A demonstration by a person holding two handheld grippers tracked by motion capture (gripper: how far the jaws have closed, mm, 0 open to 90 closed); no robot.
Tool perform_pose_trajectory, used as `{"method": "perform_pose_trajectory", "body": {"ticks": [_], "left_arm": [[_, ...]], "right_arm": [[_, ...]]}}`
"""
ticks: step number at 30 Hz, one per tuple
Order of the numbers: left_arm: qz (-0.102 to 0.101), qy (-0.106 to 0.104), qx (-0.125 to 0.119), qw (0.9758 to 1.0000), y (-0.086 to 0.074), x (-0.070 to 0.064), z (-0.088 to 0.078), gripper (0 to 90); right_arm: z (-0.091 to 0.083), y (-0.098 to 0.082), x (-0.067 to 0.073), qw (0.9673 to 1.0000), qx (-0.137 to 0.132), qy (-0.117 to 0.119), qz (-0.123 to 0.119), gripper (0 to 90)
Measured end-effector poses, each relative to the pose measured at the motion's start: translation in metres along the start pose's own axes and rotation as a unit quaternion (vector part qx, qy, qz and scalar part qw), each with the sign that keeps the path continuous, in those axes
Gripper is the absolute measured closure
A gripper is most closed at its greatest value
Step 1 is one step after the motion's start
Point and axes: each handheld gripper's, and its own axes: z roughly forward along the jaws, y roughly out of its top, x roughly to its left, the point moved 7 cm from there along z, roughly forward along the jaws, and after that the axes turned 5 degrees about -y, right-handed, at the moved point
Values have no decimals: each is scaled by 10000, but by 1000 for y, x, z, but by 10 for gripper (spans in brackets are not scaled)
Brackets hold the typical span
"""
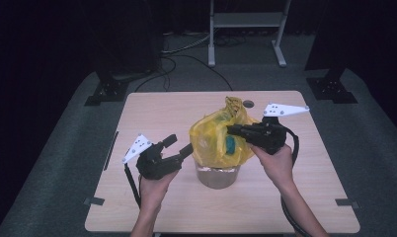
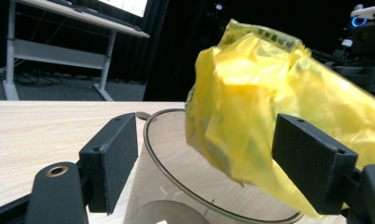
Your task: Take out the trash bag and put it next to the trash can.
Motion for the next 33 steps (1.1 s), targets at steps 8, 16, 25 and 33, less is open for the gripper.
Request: {"method": "perform_pose_trajectory", "body": {"ticks": [8, 16, 25, 33], "left_arm": [[-40, 26, 31, 10000, -3, 1, 1, 191], [-65, 52, 40, 10000, -5, 4, 2, 173], [-54, 55, 76, 9999, -6, 4, 3, 163], [-97, 57, 38, 9999, -6, 5, 4, 137]], "right_arm": [[-9, 15, 3, 9999, -104, -38, -128, 900], [-20, 27, 4, 9995, -259, -66, -160, 900], [-30, 43, 9, 9989, -363, -124, -287, 900], [-42, 53, 8, 9982, -448, -224, -336, 900]]}}
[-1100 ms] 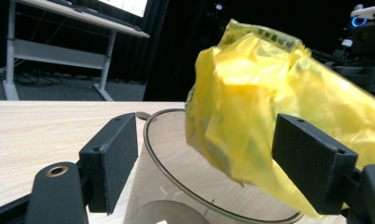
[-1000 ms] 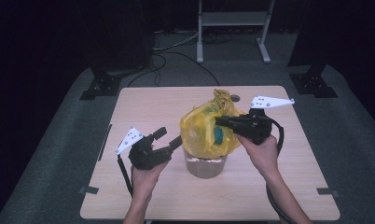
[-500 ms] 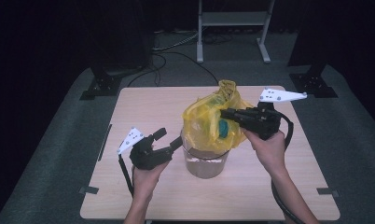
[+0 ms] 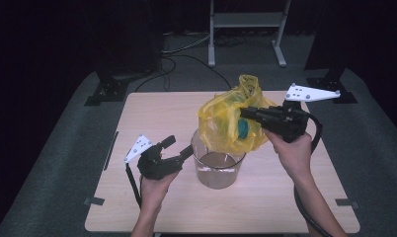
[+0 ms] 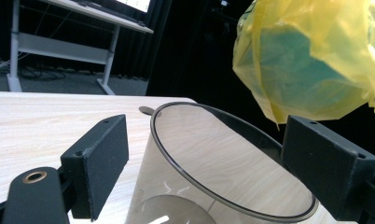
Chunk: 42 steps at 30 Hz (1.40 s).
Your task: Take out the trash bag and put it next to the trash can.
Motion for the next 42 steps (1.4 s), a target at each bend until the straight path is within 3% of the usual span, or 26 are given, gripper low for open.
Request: {"method": "perform_pose_trajectory", "body": {"ticks": [21, 42], "left_arm": [[-5, -11, 82, 10000, -4, -1, 3, 103], [-14, -20, 75, 10000, -4, 0, 4, 102]], "right_arm": [[-32, 0, -33, 9988, -106, -454, 154, 900], [-49, -31, -65, 9956, 34, -808, 477, 900]]}}
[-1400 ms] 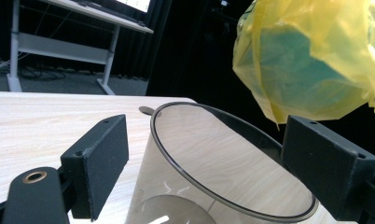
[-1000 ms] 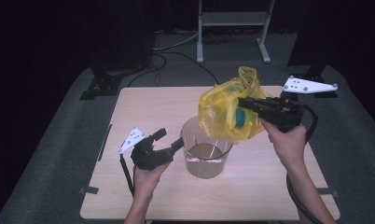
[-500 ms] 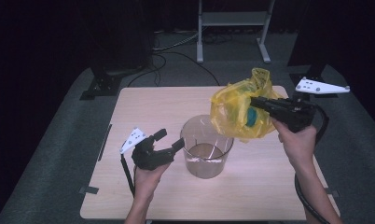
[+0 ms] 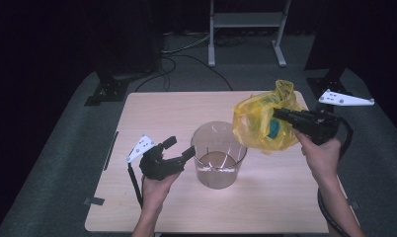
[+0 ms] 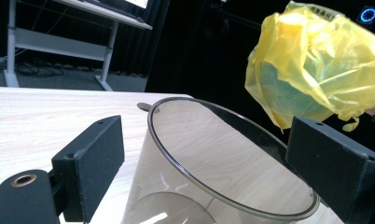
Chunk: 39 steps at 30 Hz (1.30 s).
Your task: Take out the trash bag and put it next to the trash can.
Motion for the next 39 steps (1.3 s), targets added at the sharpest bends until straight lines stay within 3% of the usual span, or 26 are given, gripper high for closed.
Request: {"method": "perform_pose_trajectory", "body": {"ticks": [39], "left_arm": [[-22, -21, -23, 10000, 3, 2, 3, 98]], "right_arm": [[-5, -56, -46, 9977, 246, -328, 542, 900]]}}
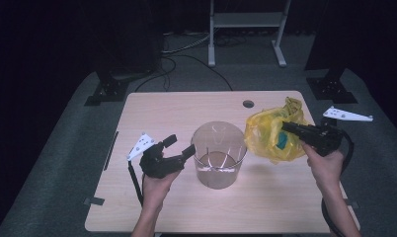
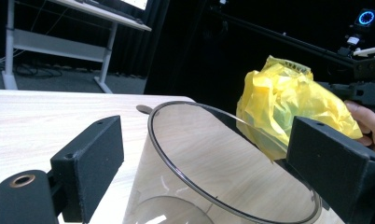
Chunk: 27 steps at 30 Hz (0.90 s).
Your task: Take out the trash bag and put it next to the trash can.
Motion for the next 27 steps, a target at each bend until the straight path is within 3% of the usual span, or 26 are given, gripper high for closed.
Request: {"method": "perform_pose_trajectory", "body": {"ticks": [9, 16, 27], "left_arm": [[-41, 9, 23, 10000, -1, 3, 4, 98], [-29, 65, -5, 10000, 0, 3, -1, 97], [-18, -16, 45, 10000, -2, 0, 4, 97]], "right_arm": [[3, -12, -19, 9997, 51, -36, 227, 900], [11, -22, -27, 9993, 110, -25, 360, 900], [13, -38, -42, 9981, 97, -144, 587, 900]]}}
